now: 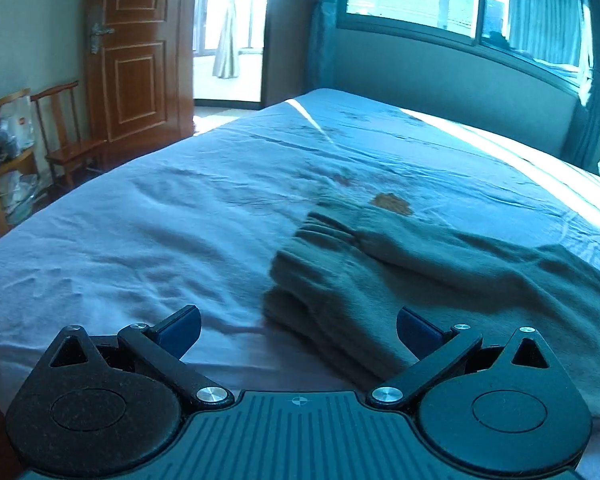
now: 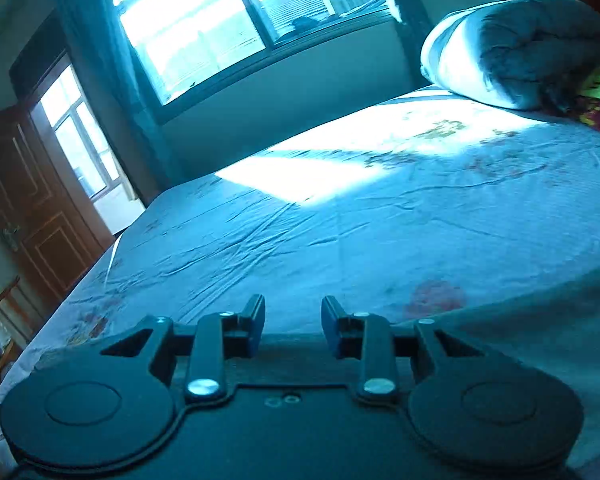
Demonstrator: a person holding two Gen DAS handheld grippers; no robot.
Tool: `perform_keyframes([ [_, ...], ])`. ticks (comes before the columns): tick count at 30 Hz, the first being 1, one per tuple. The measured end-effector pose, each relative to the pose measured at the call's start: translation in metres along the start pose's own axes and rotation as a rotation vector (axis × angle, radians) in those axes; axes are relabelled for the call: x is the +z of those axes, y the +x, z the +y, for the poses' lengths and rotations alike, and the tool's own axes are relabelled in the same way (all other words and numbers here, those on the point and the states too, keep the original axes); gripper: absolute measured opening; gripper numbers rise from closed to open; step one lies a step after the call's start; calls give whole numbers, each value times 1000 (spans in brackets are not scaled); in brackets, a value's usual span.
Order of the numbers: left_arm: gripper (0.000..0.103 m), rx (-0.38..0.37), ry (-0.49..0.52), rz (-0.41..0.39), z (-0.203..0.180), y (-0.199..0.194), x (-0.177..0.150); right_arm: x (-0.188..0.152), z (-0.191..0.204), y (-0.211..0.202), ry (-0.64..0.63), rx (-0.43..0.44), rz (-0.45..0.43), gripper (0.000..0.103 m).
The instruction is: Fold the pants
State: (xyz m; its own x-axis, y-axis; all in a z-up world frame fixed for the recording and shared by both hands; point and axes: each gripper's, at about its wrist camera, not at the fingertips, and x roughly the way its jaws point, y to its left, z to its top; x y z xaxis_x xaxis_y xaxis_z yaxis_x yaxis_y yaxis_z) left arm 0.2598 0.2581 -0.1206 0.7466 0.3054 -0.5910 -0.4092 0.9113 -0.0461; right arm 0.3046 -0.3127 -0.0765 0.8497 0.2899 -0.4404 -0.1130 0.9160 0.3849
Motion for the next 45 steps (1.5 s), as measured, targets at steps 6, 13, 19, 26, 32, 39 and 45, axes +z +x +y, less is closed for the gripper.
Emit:
perform_keyframes([
  [6,103,10,-151,70,24,32,8,6,119,124,-199,155,173,24],
  [13,66,-114,-248,162,23,71,4,-3,173,217,-329,168,354,27],
  [19,51,-219,-328,169,25,75,-5,-24,176,234,-377,172,423,20],
  [26,36,-160,-244,133,14,58,-7,-22,187,235,-497,104,389,0],
  [32,77,-75,-217,79,16,40,-8,-9,168,202,-382,112,293,7],
  [39,99,19,29,-8,-28,-3,-25,4,56,49,-148,50,67,55],
  [45,100,-87,58,-8,-89,-29,-48,-26,-84,-104,197,-202,-187,71],
])
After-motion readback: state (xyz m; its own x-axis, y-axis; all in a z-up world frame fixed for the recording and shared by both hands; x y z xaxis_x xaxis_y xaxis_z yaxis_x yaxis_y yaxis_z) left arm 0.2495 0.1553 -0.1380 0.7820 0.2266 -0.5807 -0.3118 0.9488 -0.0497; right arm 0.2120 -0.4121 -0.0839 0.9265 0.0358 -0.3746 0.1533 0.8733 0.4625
